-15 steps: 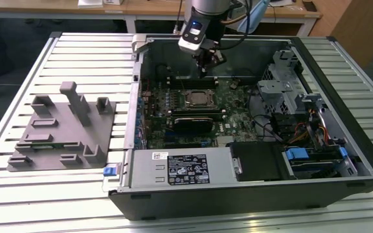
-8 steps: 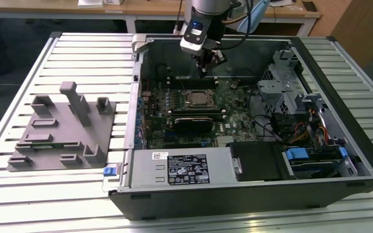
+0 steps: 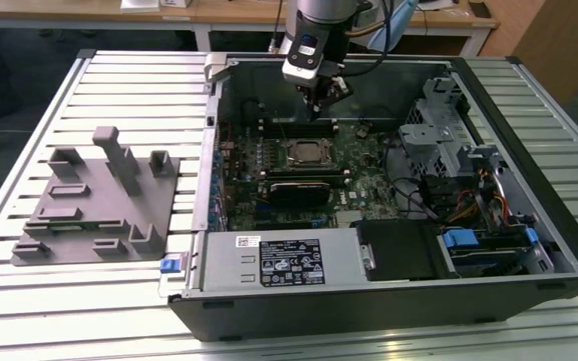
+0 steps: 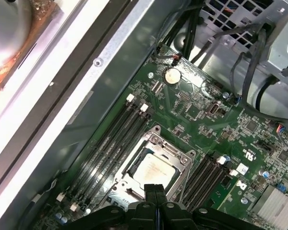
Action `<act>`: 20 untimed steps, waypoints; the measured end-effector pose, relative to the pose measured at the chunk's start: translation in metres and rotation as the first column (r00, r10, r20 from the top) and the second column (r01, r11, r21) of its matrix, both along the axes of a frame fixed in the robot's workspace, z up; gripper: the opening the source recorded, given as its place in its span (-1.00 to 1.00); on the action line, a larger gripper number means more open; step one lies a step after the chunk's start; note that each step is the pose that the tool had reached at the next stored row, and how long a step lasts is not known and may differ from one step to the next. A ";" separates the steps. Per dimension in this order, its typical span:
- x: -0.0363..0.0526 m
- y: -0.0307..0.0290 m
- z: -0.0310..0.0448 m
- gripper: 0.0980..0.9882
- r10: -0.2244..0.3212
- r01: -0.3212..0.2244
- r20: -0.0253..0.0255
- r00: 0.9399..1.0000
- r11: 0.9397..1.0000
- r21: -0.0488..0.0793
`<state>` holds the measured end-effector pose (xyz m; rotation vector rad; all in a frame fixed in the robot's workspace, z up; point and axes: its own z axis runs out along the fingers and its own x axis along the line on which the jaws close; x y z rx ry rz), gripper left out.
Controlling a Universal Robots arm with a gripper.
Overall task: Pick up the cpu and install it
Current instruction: 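Install the first cpu locking lever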
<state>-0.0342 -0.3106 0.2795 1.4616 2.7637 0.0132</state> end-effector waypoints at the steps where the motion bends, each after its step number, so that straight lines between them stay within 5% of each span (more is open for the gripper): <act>1: 0.0000 0.0000 0.0000 -0.98 0.007 -0.007 0.000 1.000 1.000 0.000; 20: 0.0000 0.0000 0.0000 -0.98 0.126 -0.126 0.000 0.992 0.992 0.000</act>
